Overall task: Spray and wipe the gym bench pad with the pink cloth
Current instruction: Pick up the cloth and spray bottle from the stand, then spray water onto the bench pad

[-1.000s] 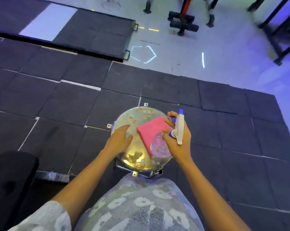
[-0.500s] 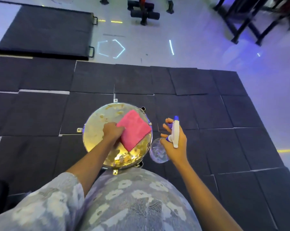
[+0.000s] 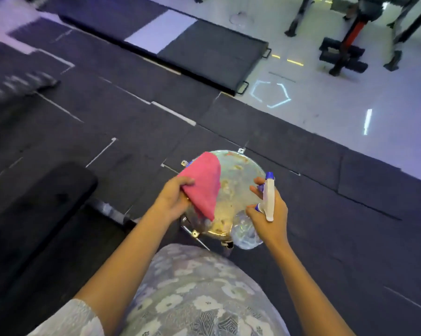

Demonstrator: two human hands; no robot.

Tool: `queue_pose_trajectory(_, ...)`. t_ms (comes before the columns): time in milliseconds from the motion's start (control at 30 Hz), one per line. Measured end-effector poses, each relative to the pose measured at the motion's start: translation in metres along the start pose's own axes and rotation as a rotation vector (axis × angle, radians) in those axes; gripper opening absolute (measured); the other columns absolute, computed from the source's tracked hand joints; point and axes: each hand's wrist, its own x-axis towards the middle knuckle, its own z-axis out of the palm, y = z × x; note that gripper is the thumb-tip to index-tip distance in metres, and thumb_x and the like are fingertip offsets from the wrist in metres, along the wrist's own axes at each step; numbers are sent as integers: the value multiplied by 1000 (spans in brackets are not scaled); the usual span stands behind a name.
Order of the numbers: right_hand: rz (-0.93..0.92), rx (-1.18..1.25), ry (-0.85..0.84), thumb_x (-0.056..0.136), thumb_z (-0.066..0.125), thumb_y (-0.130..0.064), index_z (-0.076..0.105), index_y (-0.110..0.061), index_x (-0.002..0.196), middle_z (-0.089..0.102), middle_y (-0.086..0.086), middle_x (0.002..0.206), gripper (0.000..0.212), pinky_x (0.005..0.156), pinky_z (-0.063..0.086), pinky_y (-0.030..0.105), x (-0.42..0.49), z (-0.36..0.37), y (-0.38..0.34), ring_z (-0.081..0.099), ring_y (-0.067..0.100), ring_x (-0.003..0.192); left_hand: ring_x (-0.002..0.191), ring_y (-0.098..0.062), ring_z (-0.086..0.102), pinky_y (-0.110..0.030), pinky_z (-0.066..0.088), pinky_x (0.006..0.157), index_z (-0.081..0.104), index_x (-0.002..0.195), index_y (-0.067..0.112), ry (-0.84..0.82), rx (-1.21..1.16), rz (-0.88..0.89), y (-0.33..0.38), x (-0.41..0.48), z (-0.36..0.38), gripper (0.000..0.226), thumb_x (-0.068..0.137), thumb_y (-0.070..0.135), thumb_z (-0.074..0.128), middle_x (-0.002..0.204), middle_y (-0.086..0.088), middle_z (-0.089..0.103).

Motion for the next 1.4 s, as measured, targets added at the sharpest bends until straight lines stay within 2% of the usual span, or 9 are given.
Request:
queue_pose_trajectory(267, -189, 10, -490, 70, 68, -4, 51, -11, 133, 62, -1, 117, 65, 88, 43, 9, -16, 102, -41, 60, 11, 107, 78, -27, 69, -43, 52, 74, 59, 101, 7, 291, -316, 266, 4, -105, -146, 23, 86, 7, 42, 84, -11, 74)
queue_pose_trajectory(367, -263, 17, -645, 72, 74, 5, 49, -5, 136, 60, 3, 124, 69, 94, 45, 23, -38, 157, -61, 61, 18, 109, 78, -30, 69, -47, 49, 73, 59, 105, 7, 407, -445, 345, 1, -144, -208, 27, 86, 9, 40, 84, -13, 74)
queue_pose_trajectory(467, -356, 23, -763, 71, 73, 4, 49, 0, 134, 60, 4, 124, 68, 92, 47, 16, -68, 217, -81, 62, 20, 105, 79, -33, 68, -48, 48, 73, 58, 100, 7, 483, -547, 378, -2, -181, -270, 25, 86, 11, 39, 81, -15, 74)
queue_pose_trajectory(567, -364, 19, -875, 70, 71, 16, 50, -2, 134, 61, 5, 125, 69, 95, 52, 35, -101, 283, -101, 63, 25, 109, 71, -34, 71, -49, 47, 71, 56, 103, 6, 527, -616, 416, 1, -218, -332, 24, 86, 13, 40, 81, -18, 74)
queue_pose_trajectory(667, -349, 19, -981, 70, 69, 18, 51, -2, 133, 63, 8, 123, 69, 95, 53, 39, -133, 346, -119, 63, 23, 110, 86, -35, 68, -52, 49, 73, 56, 110, 8, 609, -680, 457, 6, -251, -394, 27, 85, 13, 45, 91, -17, 73)
queue_pose_trajectory(833, -383, -14, -1069, 68, 65, 20, 52, -4, 131, 62, 8, 122, 68, 87, 48, 17, -175, 433, -154, 63, 25, 107, 95, -33, 60, -53, 47, 76, 54, 110, 10, 736, -793, 487, 22, -287, -465, 25, 86, 11, 46, 99, -15, 65)
queue_pose_trajectory(967, -365, -9, -1192, 69, 63, 21, 49, -4, 134, 59, 7, 126, 70, 91, 52, 40, -194, 500, -172, 61, 29, 110, 95, -33, 60, -53, 47, 74, 56, 104, 10, 766, -872, 501, 37, -294, -513, 20, 87, 14, 46, 100, -15, 65)
queue_pose_trajectory(1267, -343, -34, -1281, 70, 61, 23, 48, 1, 133, 59, 8, 124, 68, 89, 56, 44, -222, 672, -175, 64, 26, 102, 118, -40, 51, -60, 39, 99, 49, 124, 11, 785, -1057, 430, 93, -259, -631, 36, 88, 15, 48, 125, -21, 56)
queue_pose_trajectory(1400, -298, -77, -1283, 71, 59, 23, 47, 3, 134, 58, 13, 128, 67, 92, 54, 40, -231, 749, -163, 63, 28, 104, 114, -38, 54, -56, 44, 93, 50, 128, 13, 776, -1102, 393, 116, -226, -699, 40, 87, 16, 49, 123, -19, 58)
